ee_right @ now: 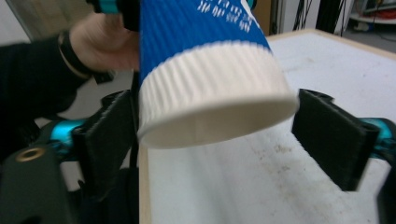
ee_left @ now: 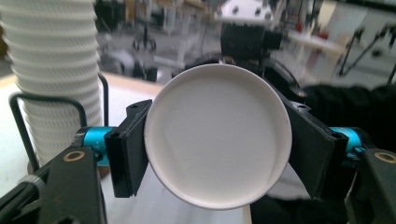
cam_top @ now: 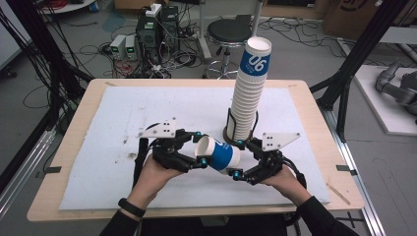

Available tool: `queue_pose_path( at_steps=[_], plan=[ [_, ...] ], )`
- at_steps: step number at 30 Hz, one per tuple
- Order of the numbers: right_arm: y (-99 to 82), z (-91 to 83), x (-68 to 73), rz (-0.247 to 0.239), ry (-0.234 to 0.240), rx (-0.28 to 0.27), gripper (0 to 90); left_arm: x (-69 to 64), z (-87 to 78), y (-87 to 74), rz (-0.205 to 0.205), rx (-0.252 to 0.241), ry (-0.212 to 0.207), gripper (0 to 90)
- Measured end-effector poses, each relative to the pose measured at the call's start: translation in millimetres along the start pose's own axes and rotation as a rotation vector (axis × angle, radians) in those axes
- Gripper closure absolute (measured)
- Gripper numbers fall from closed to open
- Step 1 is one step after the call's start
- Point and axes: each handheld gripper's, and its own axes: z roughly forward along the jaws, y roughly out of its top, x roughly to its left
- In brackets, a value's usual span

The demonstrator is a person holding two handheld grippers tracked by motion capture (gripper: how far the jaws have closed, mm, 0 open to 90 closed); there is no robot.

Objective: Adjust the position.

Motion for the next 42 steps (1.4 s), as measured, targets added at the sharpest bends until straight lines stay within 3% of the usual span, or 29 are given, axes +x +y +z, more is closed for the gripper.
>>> queue_pose_path(
  at_steps=[4,9,13,19,24,29,35,42],
  plan=[
    [2.2,-6.6,-1.6,0.029,-0.005,-0.063,13.6,4.0,-5.9,-4.1,-0.045,-0.118,-0.013,29.1],
    [3.7,-6.9,-0.3,0.072,-0.004,-0.112,13.6,5.2,-6.2,-7.8,-0.072,-0.198,-0.033,29.1],
    [5.1,-4.9,2.4,0.092,0.011,-0.139,13.6,4.6,-1.3,-11.3,-0.095,-0.221,-0.056,29.1],
    [5.3,-2.9,3.3,0.094,0.012,-0.145,13.9,2.8,5.2,-14.4,-0.090,-0.225,-0.067,29.1],
    [5.1,-3.2,1.7,0.090,0.027,-0.116,17.5,2.7,5.8,-14.9,-0.090,-0.196,-0.064,29.0],
    [5.4,-5.0,2.3,0.061,0.021,-0.106,19.4,3.7,3.9,-12.9,-0.111,-0.135,-0.066,28.3],
    [4.7,-6.0,1.7,0.047,0.010,-0.091,19.7,4.4,3.0,-9.4,-0.100,-0.055,-0.056,25.3],
    [3.4,-5.7,1.1,0.021,0.003,-0.041,19.8,1.4,-1.5,-0.3,-0.065,0.085,-0.031,21.6]
  ],
)
